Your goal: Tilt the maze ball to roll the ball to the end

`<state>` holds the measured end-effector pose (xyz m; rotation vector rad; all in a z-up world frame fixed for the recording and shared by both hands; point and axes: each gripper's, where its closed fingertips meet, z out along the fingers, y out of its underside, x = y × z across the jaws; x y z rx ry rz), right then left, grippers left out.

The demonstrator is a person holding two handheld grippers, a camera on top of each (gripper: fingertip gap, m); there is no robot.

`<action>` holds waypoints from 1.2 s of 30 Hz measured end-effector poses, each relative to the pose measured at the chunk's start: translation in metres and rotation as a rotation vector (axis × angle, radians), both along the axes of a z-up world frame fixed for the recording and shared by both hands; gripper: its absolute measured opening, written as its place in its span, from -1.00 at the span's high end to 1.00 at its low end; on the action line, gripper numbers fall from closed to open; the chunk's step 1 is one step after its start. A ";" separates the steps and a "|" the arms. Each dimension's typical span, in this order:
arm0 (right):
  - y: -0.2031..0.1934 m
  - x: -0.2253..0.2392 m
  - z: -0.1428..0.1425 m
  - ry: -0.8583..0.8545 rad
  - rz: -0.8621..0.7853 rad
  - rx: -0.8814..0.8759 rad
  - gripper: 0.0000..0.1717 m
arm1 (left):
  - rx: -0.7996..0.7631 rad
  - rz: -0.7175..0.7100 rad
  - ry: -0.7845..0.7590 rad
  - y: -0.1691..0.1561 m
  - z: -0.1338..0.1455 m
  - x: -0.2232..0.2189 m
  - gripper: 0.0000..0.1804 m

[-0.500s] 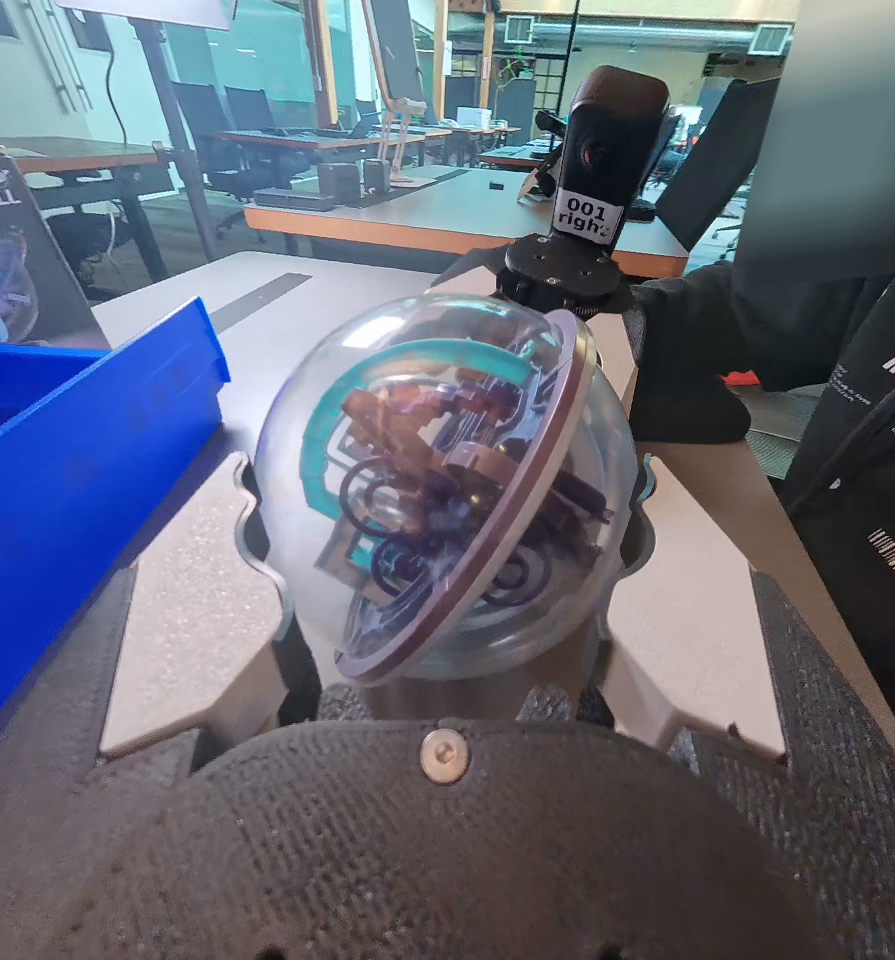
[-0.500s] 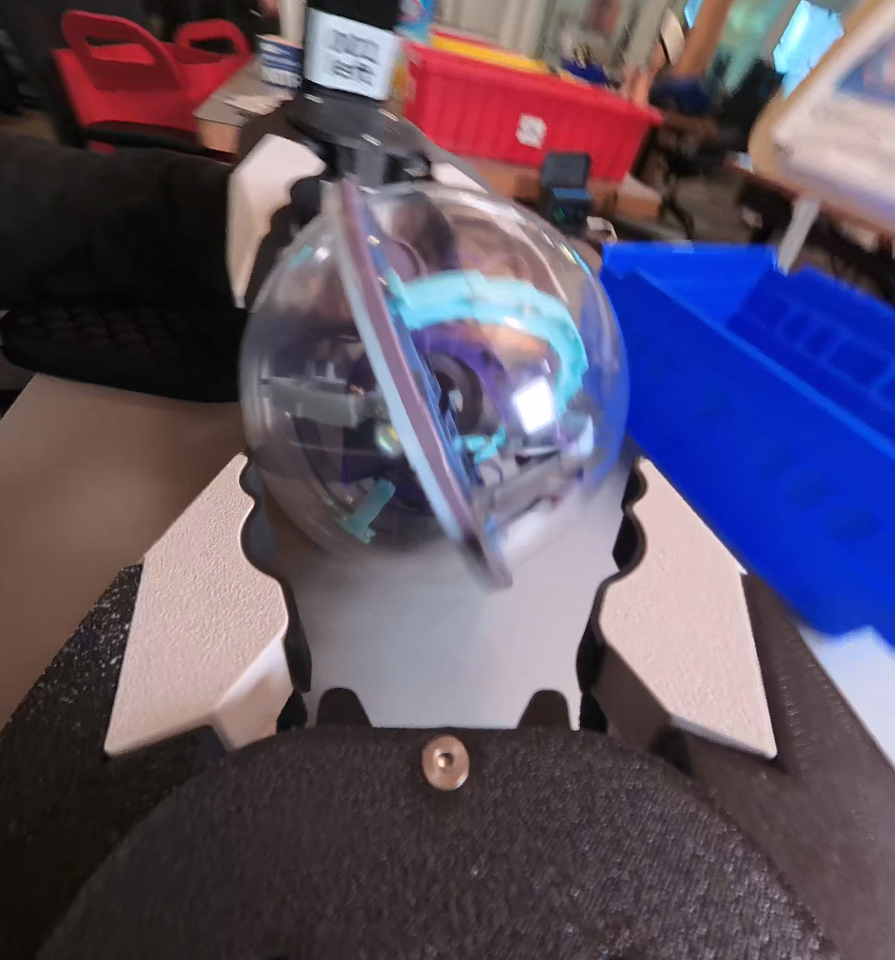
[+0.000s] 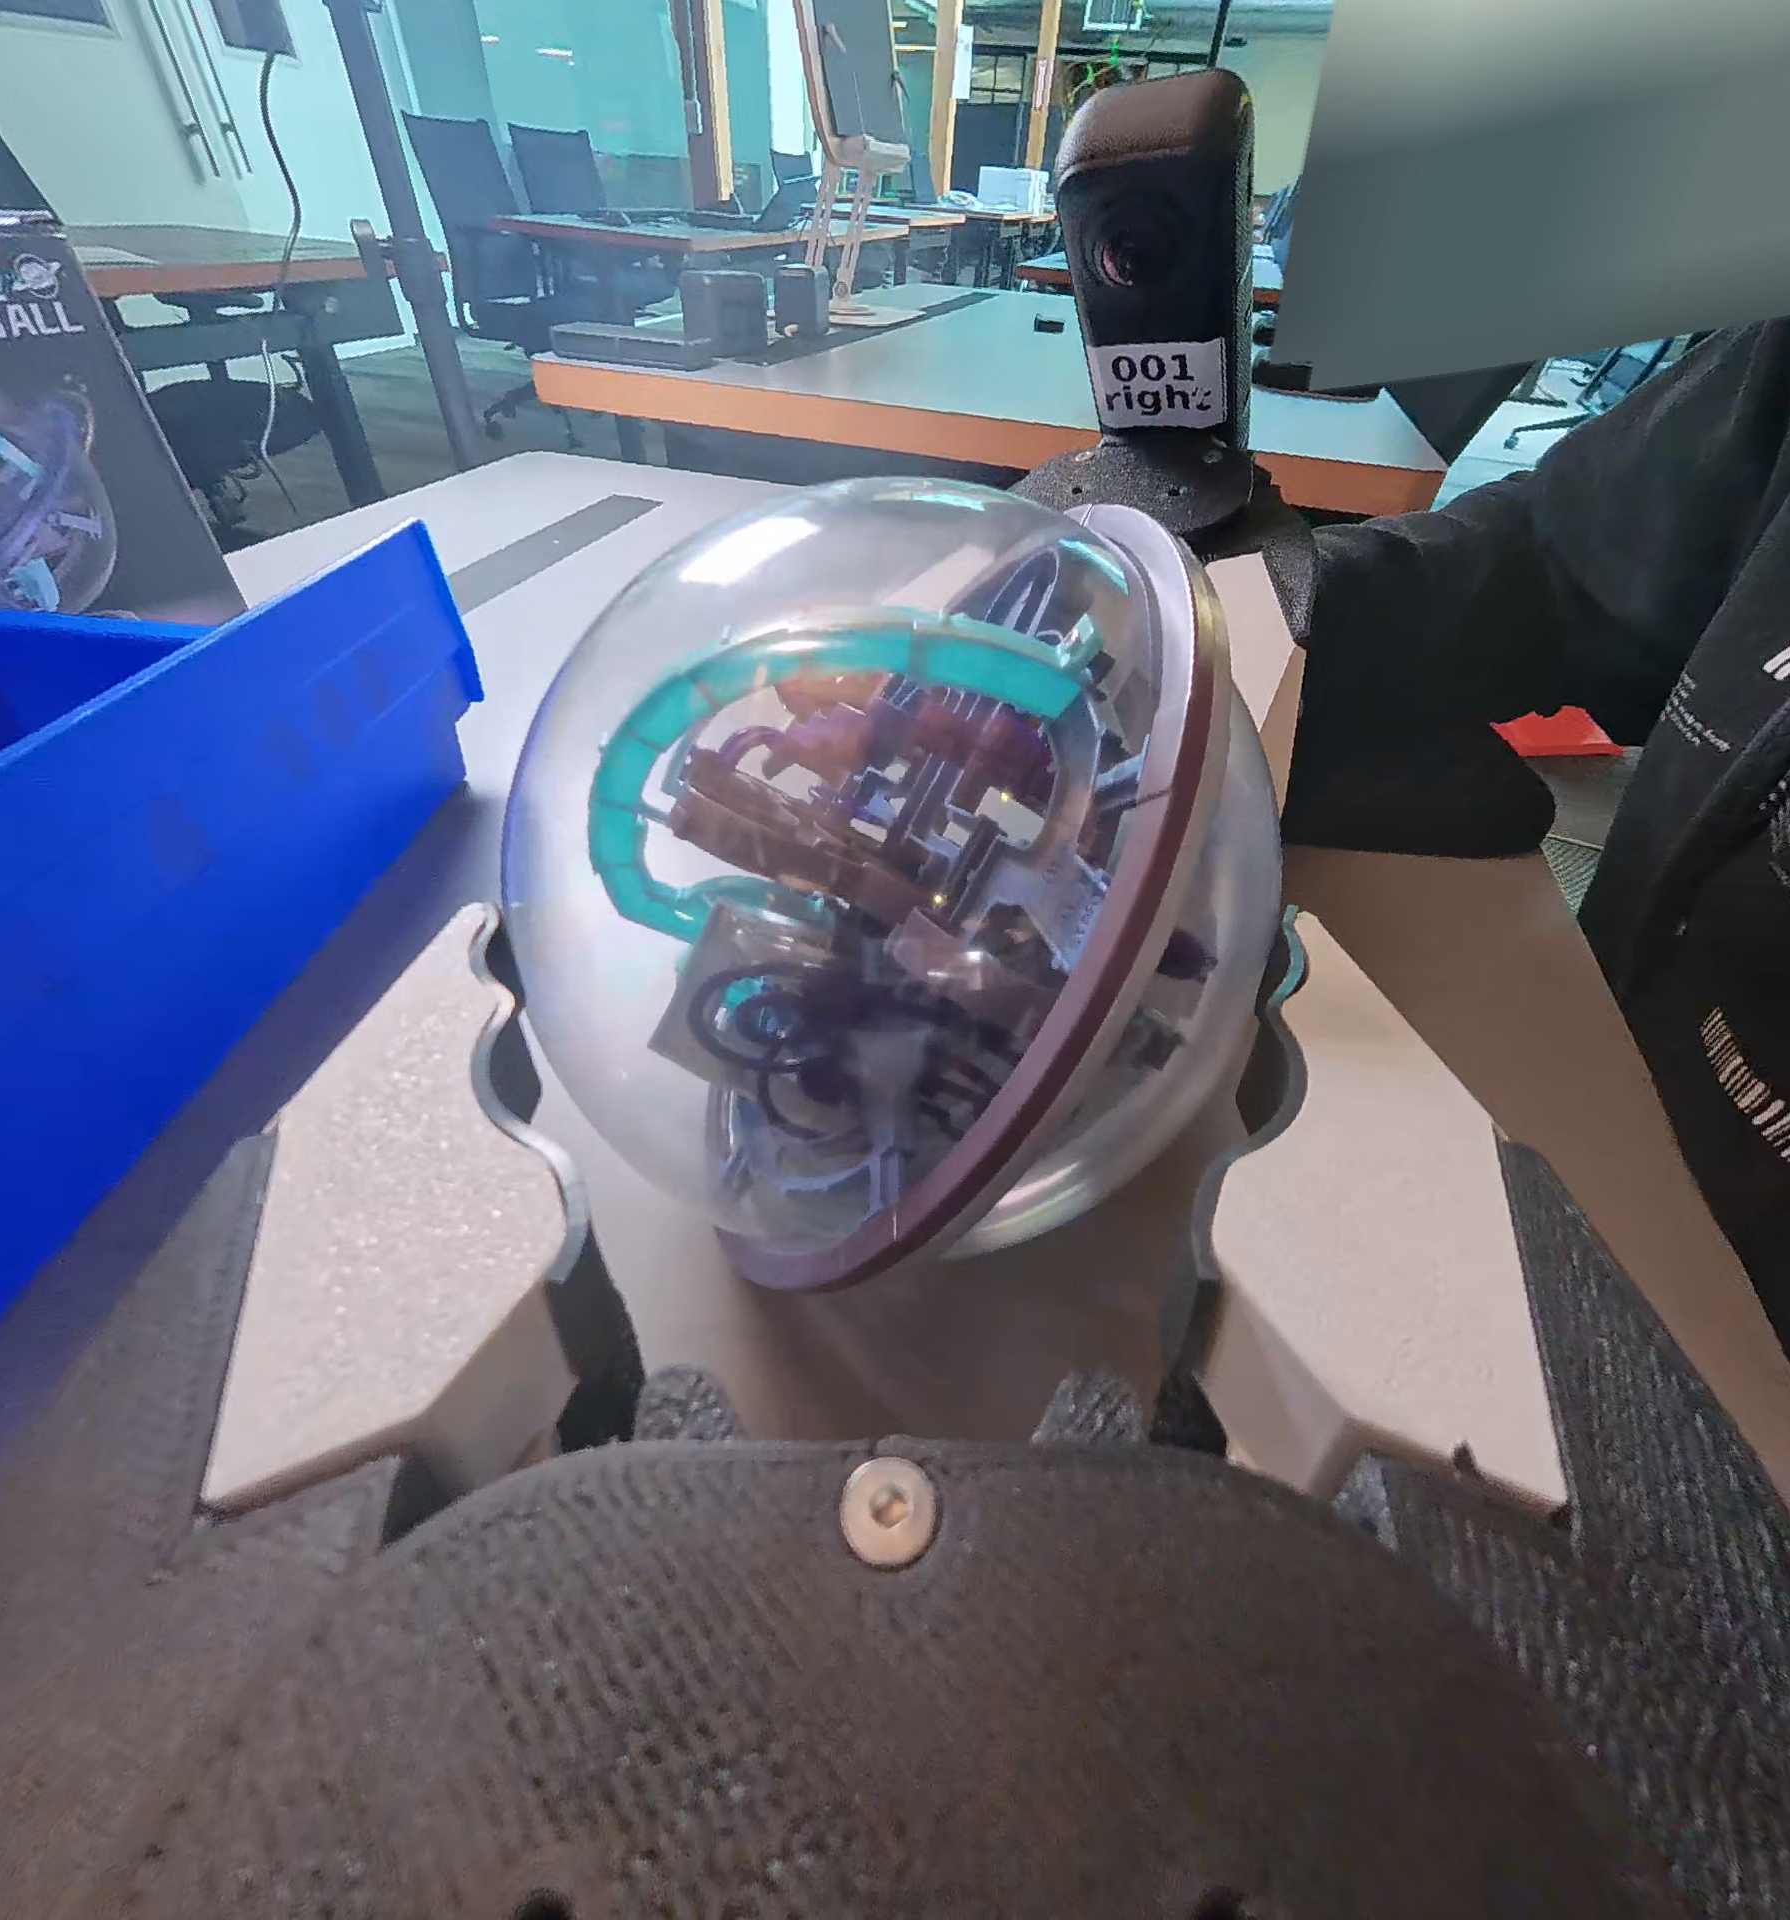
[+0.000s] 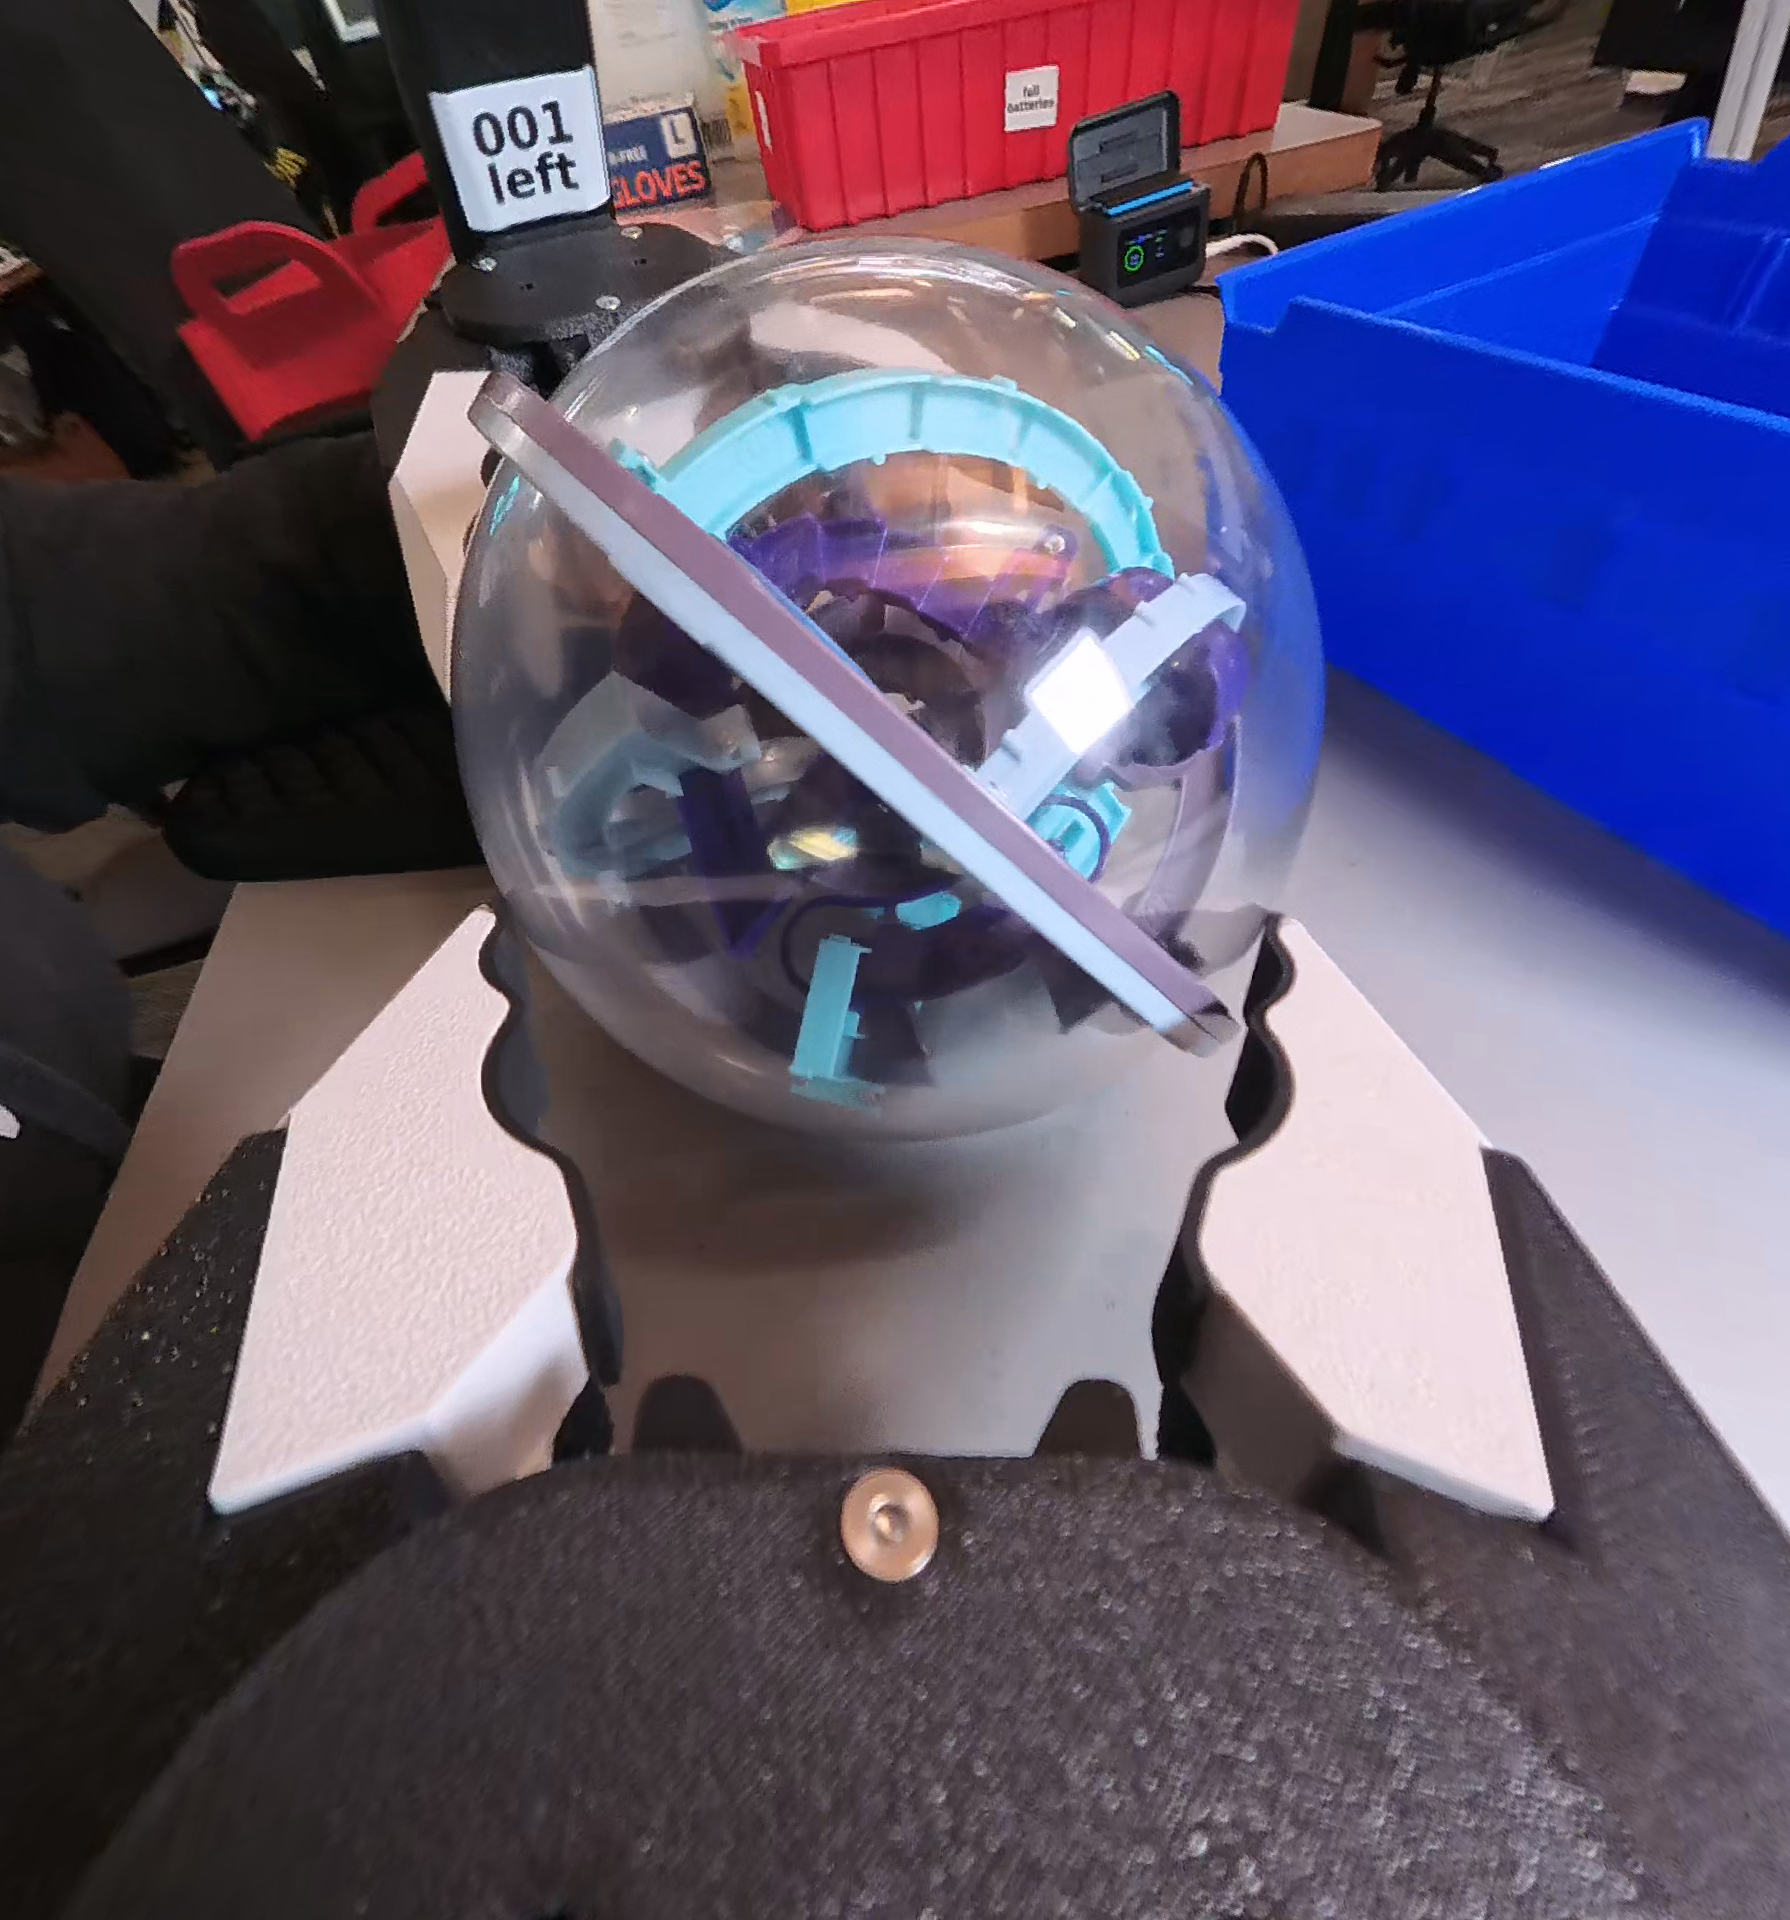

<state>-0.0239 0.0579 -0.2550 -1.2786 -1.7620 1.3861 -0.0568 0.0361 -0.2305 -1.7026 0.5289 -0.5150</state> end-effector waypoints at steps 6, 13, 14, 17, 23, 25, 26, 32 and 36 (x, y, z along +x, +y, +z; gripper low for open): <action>0.010 0.008 0.012 0.039 0.102 0.081 -0.55 | -0.104 -0.090 0.001 -0.010 -0.011 0.012 -0.66; 0.011 0.007 0.018 0.041 0.239 0.236 -0.54 | -0.126 -0.183 -0.111 0.006 0.006 0.003 -0.64; 0.011 0.006 0.018 0.040 0.247 0.242 -0.54 | -0.141 -0.210 -0.089 0.008 0.003 0.008 -0.65; 0.011 0.004 0.019 0.037 0.239 0.232 -0.54 | -0.135 -0.223 -0.049 0.012 -0.002 0.014 -0.65; 0.021 0.015 0.016 -0.019 0.042 0.105 -0.55 | -0.080 -0.160 -0.047 0.010 -0.002 0.014 -0.66; 0.020 0.019 0.014 -0.044 -0.056 0.016 -0.55 | -0.062 -0.125 -0.034 0.009 -0.003 0.015 -0.66; 0.018 0.021 0.011 -0.060 -0.109 -0.004 -0.56 | -0.055 -0.107 -0.032 0.009 -0.004 0.016 -0.66; 0.002 0.018 0.003 -0.080 -0.266 -0.012 -0.60 | -0.032 0.019 -0.016 0.011 -0.005 0.021 -0.65; 0.005 0.018 0.001 -0.066 -0.202 0.052 -0.62 | -0.040 0.090 0.020 0.008 -0.007 0.027 -0.64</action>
